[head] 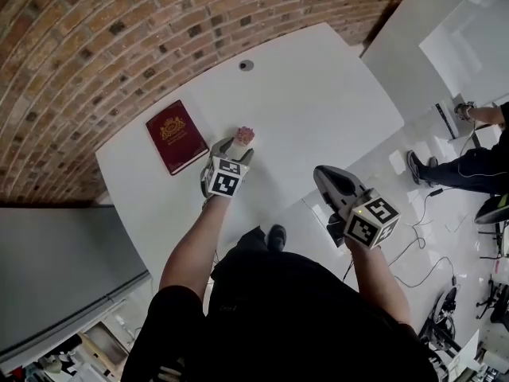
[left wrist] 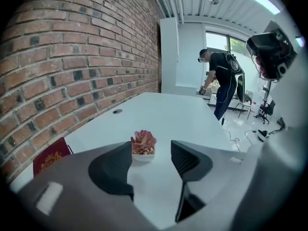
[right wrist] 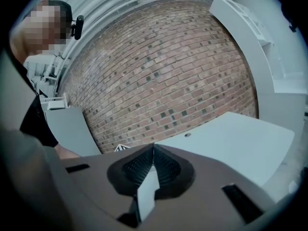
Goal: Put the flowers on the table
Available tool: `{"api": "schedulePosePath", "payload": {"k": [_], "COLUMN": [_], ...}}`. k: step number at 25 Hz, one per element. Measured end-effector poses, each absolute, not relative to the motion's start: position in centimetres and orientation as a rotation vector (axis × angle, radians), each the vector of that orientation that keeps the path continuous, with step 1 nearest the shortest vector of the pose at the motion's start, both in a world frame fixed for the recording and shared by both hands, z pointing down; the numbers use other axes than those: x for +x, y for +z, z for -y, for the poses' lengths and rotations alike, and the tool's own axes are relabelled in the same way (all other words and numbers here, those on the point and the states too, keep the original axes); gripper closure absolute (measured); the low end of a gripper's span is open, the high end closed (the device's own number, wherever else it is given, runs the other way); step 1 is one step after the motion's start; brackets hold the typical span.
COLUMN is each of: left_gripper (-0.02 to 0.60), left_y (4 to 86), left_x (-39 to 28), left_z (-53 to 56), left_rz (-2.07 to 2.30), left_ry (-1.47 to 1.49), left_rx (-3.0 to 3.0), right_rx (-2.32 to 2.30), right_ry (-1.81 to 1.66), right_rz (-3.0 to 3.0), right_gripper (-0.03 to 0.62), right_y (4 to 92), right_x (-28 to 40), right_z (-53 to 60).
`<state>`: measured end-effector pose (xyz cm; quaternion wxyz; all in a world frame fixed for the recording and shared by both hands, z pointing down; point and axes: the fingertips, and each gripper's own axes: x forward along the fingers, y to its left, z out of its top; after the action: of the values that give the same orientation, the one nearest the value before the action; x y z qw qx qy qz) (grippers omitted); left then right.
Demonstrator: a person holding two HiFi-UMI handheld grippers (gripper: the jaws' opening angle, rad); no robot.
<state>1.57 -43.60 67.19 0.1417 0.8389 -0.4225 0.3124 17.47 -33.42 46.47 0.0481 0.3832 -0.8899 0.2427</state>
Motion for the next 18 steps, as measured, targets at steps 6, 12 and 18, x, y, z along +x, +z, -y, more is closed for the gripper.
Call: {"api": "schedulePosePath", "payload": {"k": [6, 12, 18], "left_gripper": [0.321, 0.337, 0.411], "left_y": [63.7, 60.7, 57.0], "left_x": [0.1, -1.4, -2.2], "left_z": [41.3, 39.0, 36.1], "left_rz": [1.343, 1.445, 1.441], "left_ry": [0.897, 0.857, 0.675], "left_rx": [2.363, 2.342, 2.292], "right_rx": [1.138, 1.088, 1.053], "right_ry": [0.664, 0.678, 0.694], "right_rz": [2.805, 2.852, 2.881], "right_gripper": [0.582, 0.582, 0.582], "right_y": [43.5, 43.3, 43.2], "right_x": [18.7, 19.2, 19.2], "right_z": [31.1, 28.7, 27.5]}}
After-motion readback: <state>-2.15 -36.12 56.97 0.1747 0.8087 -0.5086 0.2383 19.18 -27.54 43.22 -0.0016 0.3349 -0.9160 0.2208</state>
